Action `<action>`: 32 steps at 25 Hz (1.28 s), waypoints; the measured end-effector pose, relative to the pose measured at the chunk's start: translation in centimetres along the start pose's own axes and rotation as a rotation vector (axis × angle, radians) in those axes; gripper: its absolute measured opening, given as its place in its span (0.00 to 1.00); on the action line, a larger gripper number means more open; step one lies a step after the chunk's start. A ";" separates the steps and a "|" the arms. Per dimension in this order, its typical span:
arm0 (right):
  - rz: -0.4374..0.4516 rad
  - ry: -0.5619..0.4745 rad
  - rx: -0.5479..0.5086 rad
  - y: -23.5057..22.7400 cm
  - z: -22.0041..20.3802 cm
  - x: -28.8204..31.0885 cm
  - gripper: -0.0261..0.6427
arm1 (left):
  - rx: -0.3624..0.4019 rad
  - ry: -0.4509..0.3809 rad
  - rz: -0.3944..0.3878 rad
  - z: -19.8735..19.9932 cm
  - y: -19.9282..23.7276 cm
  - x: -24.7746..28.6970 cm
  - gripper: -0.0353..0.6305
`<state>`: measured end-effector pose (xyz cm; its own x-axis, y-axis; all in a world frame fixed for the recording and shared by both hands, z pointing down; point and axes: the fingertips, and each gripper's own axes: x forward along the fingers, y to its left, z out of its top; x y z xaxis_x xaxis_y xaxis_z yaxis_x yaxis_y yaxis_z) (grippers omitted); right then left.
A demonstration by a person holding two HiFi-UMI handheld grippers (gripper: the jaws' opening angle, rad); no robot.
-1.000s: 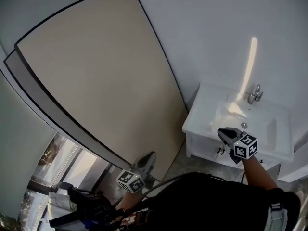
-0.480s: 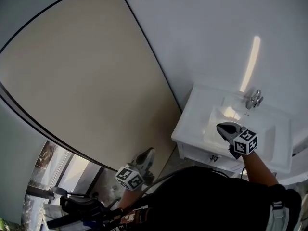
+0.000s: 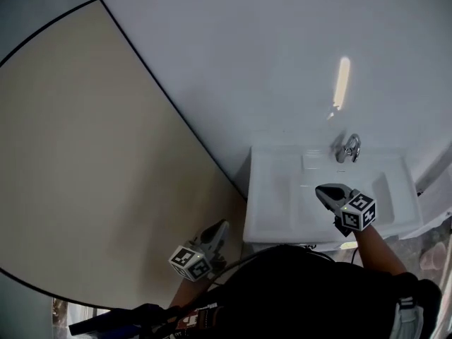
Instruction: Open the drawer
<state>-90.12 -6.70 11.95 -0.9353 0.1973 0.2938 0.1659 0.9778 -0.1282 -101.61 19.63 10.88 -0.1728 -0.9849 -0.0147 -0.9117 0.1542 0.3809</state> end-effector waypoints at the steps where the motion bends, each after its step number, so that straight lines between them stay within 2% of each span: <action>1: -0.038 -0.004 0.015 -0.5 0.3 0.2 0.04 | 0.002 0.012 -0.033 0.8 0.9 0.9 0.04; 5: -0.186 -0.013 0.090 -1.9 0.5 0.5 0.04 | -0.008 0.066 -0.171 2.6 3.9 4.9 0.04; 9: -0.297 -0.019 0.095 -2.0 0.4 -0.2 0.04 | -0.030 0.128 -0.283 2.2 5.9 8.2 0.04; 14: -0.464 -0.016 0.139 -3.2 -1.5 -4.3 0.04 | -0.043 0.180 -0.422 0.6 5.4 12.6 0.04; 18: -0.591 -0.023 0.195 -3.1 -3.5 -9.8 0.04 | -0.048 0.237 -0.517 -0.8 2.3 15.5 0.04; 21: -0.661 -0.037 0.227 -3.6 -5.1 -13.7 0.04 | -0.057 0.270 -0.572 -2.3 -0.2 17.6 0.04; 24: -0.721 -0.059 0.271 -4.4 -7.3 -17.5 0.04 | -0.036 0.307 -0.633 -4.0 -3.5 19.4 0.04; 27: -0.737 -0.072 0.292 -5.5 -9.2 -20.6 0.04 | -0.007 0.324 -0.663 -5.4 -6.9 21.3 0.04; 32: -0.717 -0.087 0.272 -9.0 -11.2 -26.5 0.04 | 0.016 0.335 -0.651 -7.5 -13.7 25.4 0.04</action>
<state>-63.36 -19.97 15.89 -0.8079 -0.4955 0.3191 -0.5624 0.8101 -0.1660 -90.70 -8.08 12.19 0.5272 -0.8482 0.0513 -0.7963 -0.4721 0.3781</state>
